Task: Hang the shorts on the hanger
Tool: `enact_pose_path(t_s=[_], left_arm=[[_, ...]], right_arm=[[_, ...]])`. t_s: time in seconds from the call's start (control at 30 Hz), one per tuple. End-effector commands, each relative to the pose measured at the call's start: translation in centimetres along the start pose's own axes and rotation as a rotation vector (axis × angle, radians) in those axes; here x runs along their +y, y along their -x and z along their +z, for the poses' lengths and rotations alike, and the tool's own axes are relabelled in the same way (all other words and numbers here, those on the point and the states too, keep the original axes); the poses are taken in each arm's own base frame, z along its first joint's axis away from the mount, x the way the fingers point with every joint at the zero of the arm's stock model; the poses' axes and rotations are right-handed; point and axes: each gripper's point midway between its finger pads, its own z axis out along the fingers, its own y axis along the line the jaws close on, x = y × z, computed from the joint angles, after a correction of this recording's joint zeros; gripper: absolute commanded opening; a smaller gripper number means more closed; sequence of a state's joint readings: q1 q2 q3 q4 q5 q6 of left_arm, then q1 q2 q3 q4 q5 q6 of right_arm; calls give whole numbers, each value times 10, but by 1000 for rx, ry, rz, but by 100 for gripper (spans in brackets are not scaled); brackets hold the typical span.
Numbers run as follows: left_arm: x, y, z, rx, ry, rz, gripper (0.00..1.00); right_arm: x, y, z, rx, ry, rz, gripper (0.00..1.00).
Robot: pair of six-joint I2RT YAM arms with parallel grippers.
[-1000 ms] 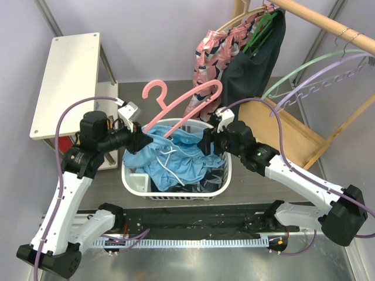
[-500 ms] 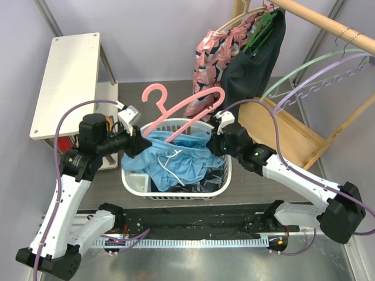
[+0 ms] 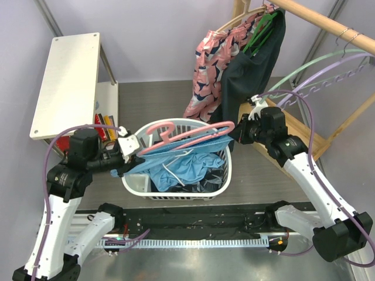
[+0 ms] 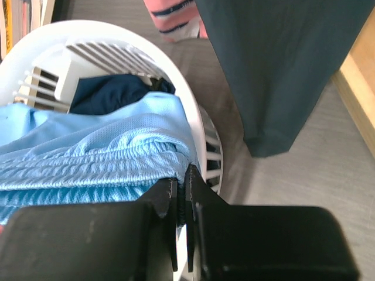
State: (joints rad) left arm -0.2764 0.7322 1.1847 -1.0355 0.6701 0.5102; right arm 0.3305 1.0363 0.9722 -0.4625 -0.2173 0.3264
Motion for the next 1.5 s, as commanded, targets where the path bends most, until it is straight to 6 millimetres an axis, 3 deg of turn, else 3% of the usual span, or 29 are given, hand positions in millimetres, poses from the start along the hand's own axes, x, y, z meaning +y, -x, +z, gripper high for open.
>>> enact_pose_path(t_s=[0.0,0.27,0.37,0.47,0.63,0.83,1.03,1.13,1.17,1.27,1.4,1.47], left_arm=[[-7,-26,-28,155,-9,205,0],[19,-58,-21,394,-59,194,0],[31,-57,-15,424,-56,172,0],[38,-51,-9,433,-54,164,0],[36,-55,-1,488,-83,222,0],[28,-63,14,583,-107,270,0],[25,-52,30,512,-82,178,0],[20,-46,29,456,-75,160,0],[20,-44,30,436,-65,165,0],[18,-42,23,411,-45,173,0],[13,-42,18,391,-44,168,0],[12,-38,18,361,-35,165,0]], right_arm=[[-65,7,-30,-3,-277,-35,1],[-35,24,-56,-42,-178,-74,1],[-21,33,-65,-58,-133,-80,1],[-8,23,-67,-26,-85,-84,1],[-5,19,-64,-28,-96,-99,1],[8,19,-45,-36,-60,-117,1],[40,10,-29,-26,27,-147,2],[53,4,-26,-7,78,-159,16],[59,2,-27,-2,108,-163,30],[76,8,-33,-24,190,-201,53],[114,10,-48,-24,389,-239,75],[129,8,-54,-18,464,-274,79]])
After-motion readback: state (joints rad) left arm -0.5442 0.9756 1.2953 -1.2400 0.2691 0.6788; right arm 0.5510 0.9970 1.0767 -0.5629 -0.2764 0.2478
